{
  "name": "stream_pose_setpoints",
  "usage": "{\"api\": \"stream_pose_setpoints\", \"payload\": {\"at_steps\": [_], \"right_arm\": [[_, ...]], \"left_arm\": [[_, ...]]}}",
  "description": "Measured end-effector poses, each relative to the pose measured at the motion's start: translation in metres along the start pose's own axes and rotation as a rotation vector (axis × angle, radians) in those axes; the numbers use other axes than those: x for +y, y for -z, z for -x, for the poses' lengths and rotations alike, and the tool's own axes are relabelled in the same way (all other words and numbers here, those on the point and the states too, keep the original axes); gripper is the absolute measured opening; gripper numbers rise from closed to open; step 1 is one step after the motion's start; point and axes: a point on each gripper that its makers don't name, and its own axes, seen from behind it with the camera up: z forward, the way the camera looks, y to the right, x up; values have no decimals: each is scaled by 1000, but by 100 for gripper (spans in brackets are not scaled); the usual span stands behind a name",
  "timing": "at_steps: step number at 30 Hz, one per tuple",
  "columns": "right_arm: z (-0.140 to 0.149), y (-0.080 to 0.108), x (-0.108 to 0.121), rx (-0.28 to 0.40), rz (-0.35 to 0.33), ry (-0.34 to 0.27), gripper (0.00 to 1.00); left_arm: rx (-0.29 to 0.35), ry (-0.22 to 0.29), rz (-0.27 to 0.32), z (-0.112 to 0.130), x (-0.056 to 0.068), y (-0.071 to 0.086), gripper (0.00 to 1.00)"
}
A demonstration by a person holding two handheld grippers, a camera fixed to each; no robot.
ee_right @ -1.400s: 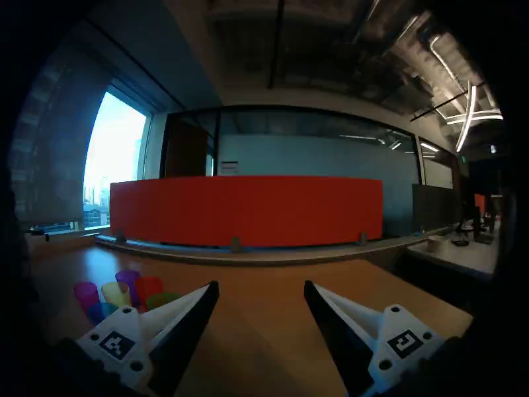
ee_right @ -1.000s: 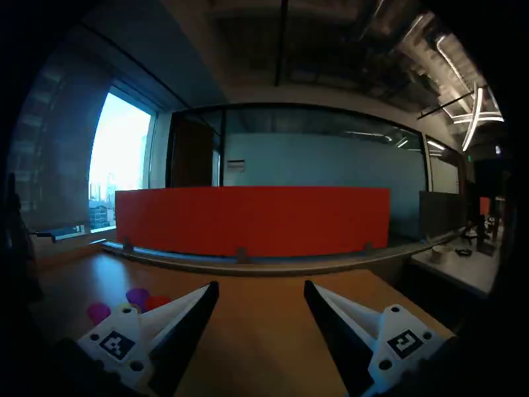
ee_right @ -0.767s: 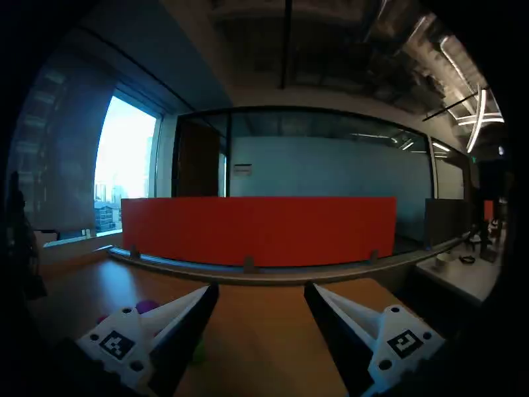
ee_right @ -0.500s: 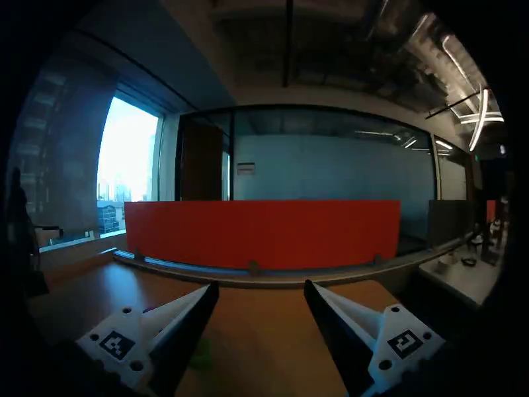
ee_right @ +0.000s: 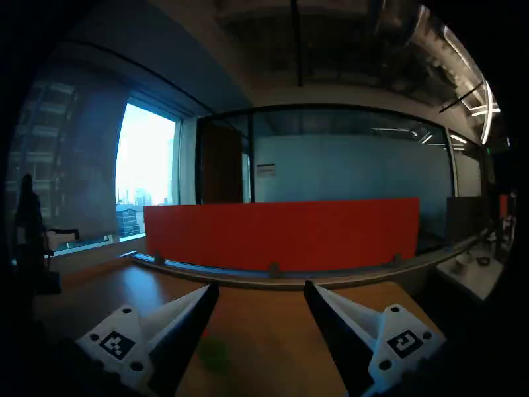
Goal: Pour water
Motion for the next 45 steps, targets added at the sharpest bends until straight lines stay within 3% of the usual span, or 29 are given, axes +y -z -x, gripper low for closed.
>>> {"api": "stream_pose_setpoints", "payload": {"at_steps": [9,15,24,36,45], "right_arm": [[-8,2,-29,-2,-186,38,100],[-5,3,-42,-17,-271,42,100],[-2,2,-48,-47,-311,73,100],[9,4,-54,-133,-354,103,100],[20,3,-58,-168,-371,126,100]], "left_arm": [[-2,39,177,-6,38,1,94],[-11,29,214,-2,45,0,94],[-53,1,260,8,57,-1,94],[-115,-43,385,20,91,7,94],[-159,-89,438,38,101,13,94]]}}
